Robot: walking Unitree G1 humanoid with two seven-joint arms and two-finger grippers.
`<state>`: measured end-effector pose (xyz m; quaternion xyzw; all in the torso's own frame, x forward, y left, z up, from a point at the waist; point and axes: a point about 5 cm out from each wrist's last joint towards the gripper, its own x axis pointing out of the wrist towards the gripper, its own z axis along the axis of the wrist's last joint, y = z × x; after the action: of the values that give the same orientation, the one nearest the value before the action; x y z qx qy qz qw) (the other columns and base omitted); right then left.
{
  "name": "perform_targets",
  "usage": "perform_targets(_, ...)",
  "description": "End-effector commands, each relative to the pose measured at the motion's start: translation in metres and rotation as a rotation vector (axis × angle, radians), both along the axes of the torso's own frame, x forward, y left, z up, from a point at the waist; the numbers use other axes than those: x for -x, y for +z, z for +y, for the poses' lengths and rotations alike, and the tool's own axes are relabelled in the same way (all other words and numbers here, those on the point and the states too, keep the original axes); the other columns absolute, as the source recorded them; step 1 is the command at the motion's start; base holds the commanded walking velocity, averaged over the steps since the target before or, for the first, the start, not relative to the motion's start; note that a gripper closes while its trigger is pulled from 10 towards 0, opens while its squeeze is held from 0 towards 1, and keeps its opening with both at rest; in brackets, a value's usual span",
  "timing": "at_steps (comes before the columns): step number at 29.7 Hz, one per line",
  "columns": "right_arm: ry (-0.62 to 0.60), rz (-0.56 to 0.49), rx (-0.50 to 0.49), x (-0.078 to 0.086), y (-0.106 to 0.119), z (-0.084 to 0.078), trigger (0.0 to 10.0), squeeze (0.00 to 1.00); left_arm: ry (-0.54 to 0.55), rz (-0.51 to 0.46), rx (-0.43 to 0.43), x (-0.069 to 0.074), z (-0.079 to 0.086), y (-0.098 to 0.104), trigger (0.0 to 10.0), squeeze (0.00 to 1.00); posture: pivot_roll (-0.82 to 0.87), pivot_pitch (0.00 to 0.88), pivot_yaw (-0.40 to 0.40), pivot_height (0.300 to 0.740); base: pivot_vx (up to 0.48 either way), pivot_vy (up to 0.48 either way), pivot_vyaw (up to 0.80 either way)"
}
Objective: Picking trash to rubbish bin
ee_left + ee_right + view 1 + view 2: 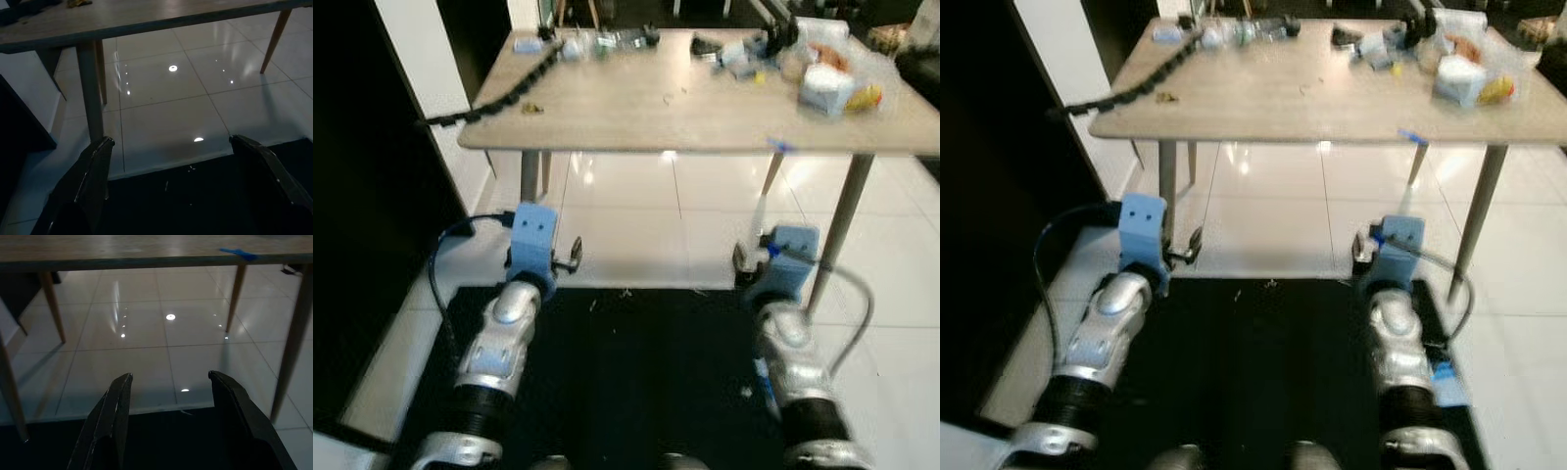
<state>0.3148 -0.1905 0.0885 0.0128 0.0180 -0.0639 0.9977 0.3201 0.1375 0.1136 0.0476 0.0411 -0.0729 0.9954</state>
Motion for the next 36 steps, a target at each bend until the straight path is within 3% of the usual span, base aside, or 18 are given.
perform_targets(1, -0.022, -0.013, 0.008, 0.001, 0.003, -0.007, 10.0, 0.00, -0.002, 0.009, 0.004, 0.001, 0.000, -0.002, 10.0, 0.00, -0.08, 0.038, 0.001, 0.740, 0.270, 0.000, 0.00)
perform_targets(8, -0.023, -0.056, 0.008, -0.005, 0.015, -0.011, 10.0, 0.00, -0.007, 0.003, 0.007, 0.001, -0.002, -0.001, 10.0, 0.00, -0.08, 0.029, 0.000, 0.740, 0.273, 0.000, 0.00)
perform_targets(14, -0.025, -0.077, 0.011, -0.007, 0.021, -0.011, 10.0, 0.00, -0.010, -0.001, 0.010, 0.001, -0.003, 0.000, 10.0, 0.00, -0.08, 0.025, -0.001, 0.740, 0.273, 0.000, -0.69)
perform_targets(36, -0.025, -0.094, 0.015, -0.007, 0.026, -0.011, 10.0, 0.00, -0.014, -0.006, 0.012, 0.002, -0.005, 0.001, 10.0, 0.00, -0.08, 0.036, -0.003, 0.740, 0.271, 0.000, 0.00)
